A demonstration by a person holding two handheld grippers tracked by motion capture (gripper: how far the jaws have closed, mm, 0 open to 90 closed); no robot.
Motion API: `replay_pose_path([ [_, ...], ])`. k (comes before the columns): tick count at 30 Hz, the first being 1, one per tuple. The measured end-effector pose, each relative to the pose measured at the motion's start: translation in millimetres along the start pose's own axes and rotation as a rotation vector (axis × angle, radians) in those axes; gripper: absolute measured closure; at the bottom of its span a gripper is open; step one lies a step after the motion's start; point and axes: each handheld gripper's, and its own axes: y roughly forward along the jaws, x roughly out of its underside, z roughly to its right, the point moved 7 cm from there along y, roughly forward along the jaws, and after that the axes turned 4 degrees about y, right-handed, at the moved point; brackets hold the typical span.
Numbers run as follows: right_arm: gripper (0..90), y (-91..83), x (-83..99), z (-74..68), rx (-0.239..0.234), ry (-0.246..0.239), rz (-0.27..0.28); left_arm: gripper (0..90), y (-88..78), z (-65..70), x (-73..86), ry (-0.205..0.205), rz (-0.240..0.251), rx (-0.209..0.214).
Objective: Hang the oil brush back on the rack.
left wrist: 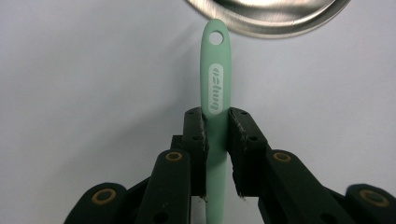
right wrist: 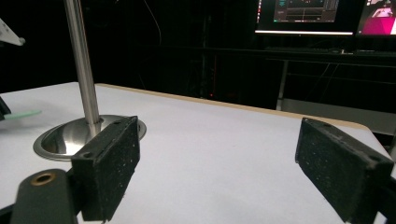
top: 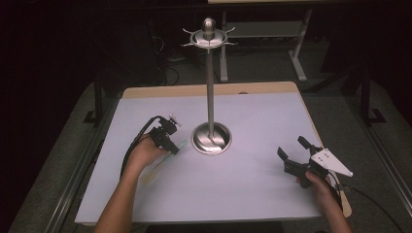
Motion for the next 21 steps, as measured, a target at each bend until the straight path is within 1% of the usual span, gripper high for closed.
replay_pose_path([
  [1,13.3,-0.1,0.0,0.0,0.001,-0.001,0.000,77.5,0.0,0.0,0.0,0.000,0.000,0.000],
  [2,13.3,-0.1,0.0,0.0,0.001,-0.001,0.000,77.5,-2.4,0.7,-0.9,-0.010,0.028,0.012],
  [3,13.3,0.0,0.0,-0.2,0.001,-0.001,0.000,77.5,-9.1,-1.1,-0.6,0.005,0.054,0.024],
  [4,13.3,0.0,0.0,-0.2,0.001,-0.001,0.000,77.5,-9.1,-1.1,-0.6,0.005,0.054,0.024],
  [5,13.4,0.1,0.0,-0.1,0.001,-0.003,-0.001,77.5,-15.0,-1.9,-1.0,0.002,0.094,0.045],
  [6,13.3,0.1,0.0,-0.2,0.001,-0.001,-0.001,77.5,-17.1,-1.3,-2.3,-0.012,0.127,0.051],
  [7,13.3,0.1,0.0,-0.2,0.001,-0.001,-0.001,77.5,-17.1,-1.3,-2.3,-0.012,0.127,0.051],
  [8,13.3,0.1,0.0,-0.3,0.001,-0.001,0.000,77.5,-23.5,-3.0,-2.8,-0.019,0.175,0.060],
  [10,13.3,0.1,0.0,-0.2,0.001,-0.002,-0.001,77.5,-28.7,-4.4,-2.6,-0.013,0.214,0.072],
  [11,13.4,0.1,0.0,-0.1,0.001,-0.002,0.000,77.5,-28.7,-4.4,-2.6,-0.013,0.214,0.072],
  [12,13.4,0.1,0.0,-0.1,0.001,-0.002,0.000,77.5,-31.7,-4.2,-2.8,-0.026,0.239,0.078],
  [13,13.3,0.0,0.0,-0.1,0.001,-0.002,0.000,77.5,-34.4,-4.3,-2.4,-0.024,0.258,0.087],
  [14,13.3,-0.1,-0.1,-0.2,0.001,-0.001,0.000,77.5,-40.3,-4.0,-2.4,-0.023,0.302,0.105],
  [15,13.3,0.0,0.0,-0.2,0.001,-0.001,0.000,77.5,-42.9,-5.1,-1.9,-0.008,0.318,0.103],
  [16,13.3,0.0,0.0,-0.2,0.001,-0.001,0.000,77.5,-42.9,-5.1,-1.9,-0.008,0.318,0.103],
  [17,13.3,0.0,0.0,-0.2,0.001,-0.002,0.000,77.5,-47.5,-5.9,-2.1,-0.010,0.356,0.100],
  [18,13.3,0.0,-0.1,-0.2,0.001,-0.002,0.000,77.5,-47.5,-5.9,-2.1,-0.010,0.356,0.100],
  [19,13.3,0.0,-0.1,-0.2,0.001,-0.002,0.000,77.5,-49.7,-7.1,-1.6,-0.001,0.368,0.101],
  [21,13.3,0.0,-0.1,-0.2,0.001,-0.001,0.000,77.5,-54.7,-9.2,-1.9,0.004,0.412,0.097],
])
